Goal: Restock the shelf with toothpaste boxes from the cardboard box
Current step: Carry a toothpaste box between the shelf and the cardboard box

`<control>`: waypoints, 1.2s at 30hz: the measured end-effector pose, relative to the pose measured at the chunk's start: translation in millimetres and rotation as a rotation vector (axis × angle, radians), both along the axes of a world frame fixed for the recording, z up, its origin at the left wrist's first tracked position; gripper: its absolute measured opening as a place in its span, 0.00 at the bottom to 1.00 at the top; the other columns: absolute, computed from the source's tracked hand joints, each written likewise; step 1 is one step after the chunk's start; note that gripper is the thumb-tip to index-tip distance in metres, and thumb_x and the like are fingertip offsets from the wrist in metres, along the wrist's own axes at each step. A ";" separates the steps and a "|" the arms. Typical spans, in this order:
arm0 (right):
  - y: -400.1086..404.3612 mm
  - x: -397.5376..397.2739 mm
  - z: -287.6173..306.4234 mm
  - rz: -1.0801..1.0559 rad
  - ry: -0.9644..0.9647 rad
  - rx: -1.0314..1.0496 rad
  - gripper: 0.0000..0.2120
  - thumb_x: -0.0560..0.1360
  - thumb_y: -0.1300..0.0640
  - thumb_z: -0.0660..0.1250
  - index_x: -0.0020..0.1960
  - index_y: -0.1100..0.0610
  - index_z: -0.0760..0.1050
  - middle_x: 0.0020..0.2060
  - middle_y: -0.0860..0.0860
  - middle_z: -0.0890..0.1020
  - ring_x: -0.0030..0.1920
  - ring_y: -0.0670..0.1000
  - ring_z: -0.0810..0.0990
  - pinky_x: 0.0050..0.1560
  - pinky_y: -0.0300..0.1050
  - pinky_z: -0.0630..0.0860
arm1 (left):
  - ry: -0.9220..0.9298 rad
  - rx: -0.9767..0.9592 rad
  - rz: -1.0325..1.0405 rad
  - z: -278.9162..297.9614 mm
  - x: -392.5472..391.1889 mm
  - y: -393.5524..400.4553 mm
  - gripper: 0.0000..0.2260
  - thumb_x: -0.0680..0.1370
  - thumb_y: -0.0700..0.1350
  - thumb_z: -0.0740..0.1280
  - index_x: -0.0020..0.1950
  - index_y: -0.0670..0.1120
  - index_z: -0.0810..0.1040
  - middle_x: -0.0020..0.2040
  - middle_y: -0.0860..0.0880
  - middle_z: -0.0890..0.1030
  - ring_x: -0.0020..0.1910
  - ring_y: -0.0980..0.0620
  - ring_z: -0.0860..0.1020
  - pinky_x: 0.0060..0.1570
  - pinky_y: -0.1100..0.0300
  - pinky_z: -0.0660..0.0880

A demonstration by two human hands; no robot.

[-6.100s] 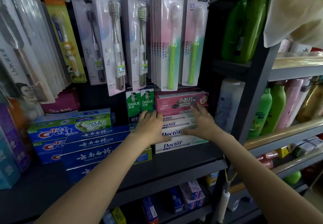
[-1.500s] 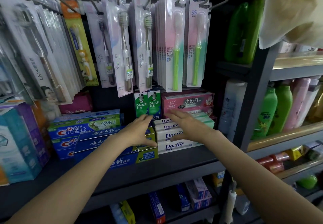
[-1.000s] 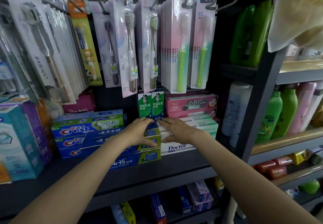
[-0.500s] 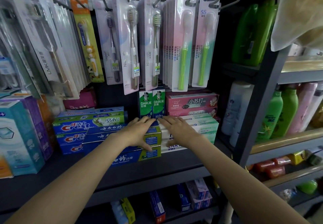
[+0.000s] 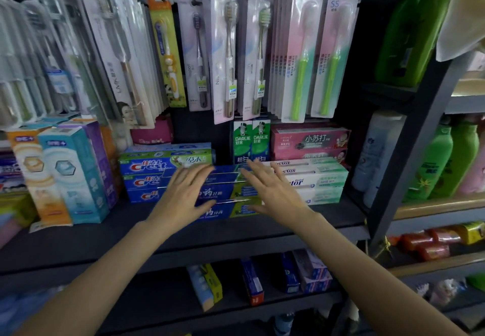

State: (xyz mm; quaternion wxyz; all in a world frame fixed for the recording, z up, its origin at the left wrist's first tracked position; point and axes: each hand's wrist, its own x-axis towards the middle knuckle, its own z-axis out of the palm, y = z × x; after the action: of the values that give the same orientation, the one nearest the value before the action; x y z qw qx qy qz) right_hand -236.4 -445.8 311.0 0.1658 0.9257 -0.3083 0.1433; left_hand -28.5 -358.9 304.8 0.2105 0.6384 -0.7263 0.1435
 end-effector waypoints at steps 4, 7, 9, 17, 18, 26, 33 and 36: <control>-2.1 15.3 6.0 -0.072 0.111 0.061 0.42 0.75 0.44 0.63 0.77 0.57 0.41 0.77 0.55 0.47 0.77 0.54 0.44 0.73 0.52 0.35 | 0.230 0.140 0.162 -11.3 42.4 30.0 0.39 0.71 0.54 0.70 0.75 0.52 0.52 0.76 0.49 0.53 0.75 0.46 0.53 0.72 0.47 0.55; 0.0 36.4 15.7 -0.047 0.176 0.120 0.44 0.75 0.43 0.63 0.77 0.58 0.40 0.77 0.56 0.48 0.77 0.55 0.47 0.75 0.51 0.41 | 0.408 0.250 0.178 -15.0 55.5 40.9 0.40 0.71 0.49 0.72 0.75 0.57 0.50 0.76 0.49 0.53 0.74 0.47 0.59 0.71 0.49 0.62; 3.7 53.3 18.2 -0.035 0.212 0.212 0.45 0.74 0.44 0.65 0.77 0.58 0.39 0.76 0.57 0.47 0.76 0.57 0.47 0.75 0.50 0.45 | 0.529 0.277 0.155 -18.6 56.0 43.7 0.41 0.72 0.44 0.71 0.73 0.61 0.47 0.71 0.45 0.66 0.66 0.45 0.70 0.65 0.53 0.70; 8.9 77.2 10.6 -0.088 0.221 0.213 0.44 0.74 0.46 0.67 0.77 0.55 0.41 0.76 0.55 0.49 0.76 0.61 0.49 0.74 0.56 0.50 | 0.619 0.149 0.175 -23.0 49.8 44.8 0.38 0.74 0.34 0.67 0.75 0.55 0.50 0.61 0.39 0.77 0.60 0.44 0.76 0.62 0.55 0.71; 8.6 76.2 10.6 -0.079 0.216 0.210 0.44 0.74 0.46 0.67 0.77 0.55 0.42 0.76 0.55 0.49 0.76 0.61 0.49 0.74 0.56 0.51 | 0.661 0.143 0.176 -22.3 49.0 44.2 0.38 0.74 0.34 0.67 0.75 0.55 0.50 0.63 0.40 0.75 0.61 0.45 0.76 0.63 0.54 0.70; 9.0 71.2 4.9 -0.057 0.197 0.174 0.40 0.76 0.47 0.64 0.77 0.54 0.42 0.77 0.52 0.49 0.76 0.58 0.50 0.74 0.54 0.50 | 0.892 0.175 0.170 -20.0 51.9 42.2 0.32 0.74 0.31 0.66 0.74 0.43 0.57 0.65 0.41 0.74 0.65 0.46 0.72 0.63 0.59 0.68; 12.0 74.3 7.6 -0.086 0.170 0.213 0.32 0.80 0.47 0.55 0.77 0.53 0.43 0.77 0.52 0.49 0.76 0.58 0.49 0.74 0.53 0.48 | 0.851 0.190 0.198 -14.5 51.5 39.4 0.28 0.74 0.32 0.67 0.72 0.43 0.63 0.65 0.41 0.74 0.64 0.45 0.73 0.62 0.58 0.69; 13.5 77.4 4.7 -0.111 0.157 0.204 0.31 0.81 0.46 0.53 0.77 0.53 0.43 0.77 0.52 0.49 0.76 0.58 0.49 0.74 0.53 0.48 | 0.808 0.205 0.209 -15.2 56.5 36.8 0.24 0.74 0.35 0.67 0.70 0.43 0.67 0.64 0.43 0.76 0.63 0.46 0.75 0.63 0.55 0.70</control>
State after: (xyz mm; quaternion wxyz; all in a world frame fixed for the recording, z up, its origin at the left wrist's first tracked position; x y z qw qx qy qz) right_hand -159.0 -432.3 315.7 0.1019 0.9276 -0.3583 0.0287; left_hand 28.0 -322.2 289.6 0.3978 0.7311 -0.5274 -0.1702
